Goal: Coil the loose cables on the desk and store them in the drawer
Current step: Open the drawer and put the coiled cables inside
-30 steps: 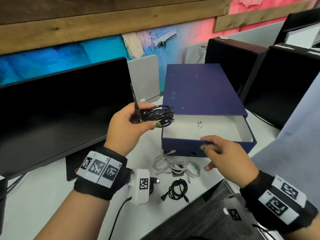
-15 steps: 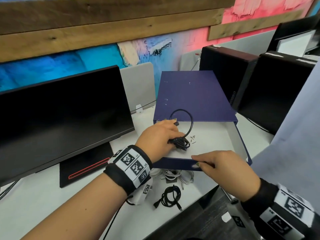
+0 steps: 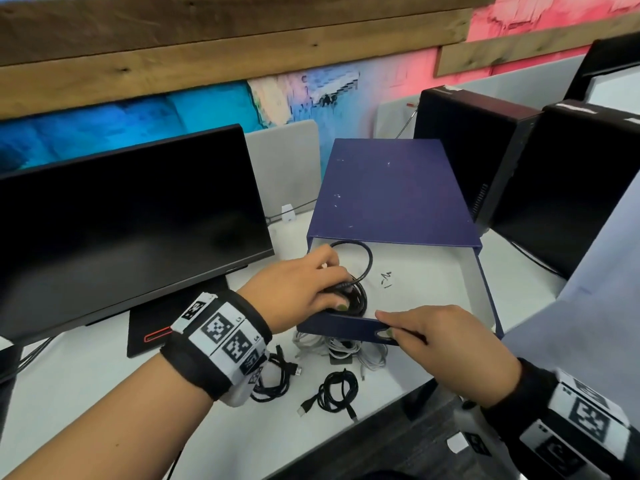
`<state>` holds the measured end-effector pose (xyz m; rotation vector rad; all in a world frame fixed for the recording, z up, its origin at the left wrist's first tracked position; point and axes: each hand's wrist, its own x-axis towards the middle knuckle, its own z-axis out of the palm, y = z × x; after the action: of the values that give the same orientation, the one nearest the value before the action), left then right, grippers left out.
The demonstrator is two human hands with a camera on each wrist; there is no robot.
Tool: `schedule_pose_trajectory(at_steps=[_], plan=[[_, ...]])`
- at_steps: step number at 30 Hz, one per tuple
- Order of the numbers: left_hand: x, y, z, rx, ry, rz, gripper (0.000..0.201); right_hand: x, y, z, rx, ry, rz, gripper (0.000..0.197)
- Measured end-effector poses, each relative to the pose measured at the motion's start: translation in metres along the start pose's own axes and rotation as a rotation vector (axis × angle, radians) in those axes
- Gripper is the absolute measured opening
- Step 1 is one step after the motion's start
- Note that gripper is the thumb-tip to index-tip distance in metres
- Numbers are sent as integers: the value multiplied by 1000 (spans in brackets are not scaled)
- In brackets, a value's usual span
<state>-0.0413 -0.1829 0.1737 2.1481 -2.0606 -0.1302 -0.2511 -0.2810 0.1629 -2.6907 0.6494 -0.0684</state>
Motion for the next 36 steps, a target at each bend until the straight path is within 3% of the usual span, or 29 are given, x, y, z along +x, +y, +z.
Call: schedule_pose_trajectory(at_steps=[4,9,13,17,19,21,26,36], plan=[[-3,3,19,-21,22,15,40,0,1,-1,-5,-16,-22,40],[-2,2,29,100,149,27,52,-1,3,0,-7,-13,-30,41],[1,2,28,45,195,49,48,-1,4,1,5,-10,-36,41],[1,1,24,-113,327,45,18,-1,3,0,-5,-17,-45,40],[0,3,21,-245,357,-21,34,-1,3,0,0,-10,-45,40],[-1,5,19,-328,351,-62,47,-1,3,1,3,4,-47,40],[4,8,18,-392,206,-55,38,-1,4,2,5,13,-53,40],[27,5,19,-378,157,-205,61,-2,5,4,17,18,-61,41]])
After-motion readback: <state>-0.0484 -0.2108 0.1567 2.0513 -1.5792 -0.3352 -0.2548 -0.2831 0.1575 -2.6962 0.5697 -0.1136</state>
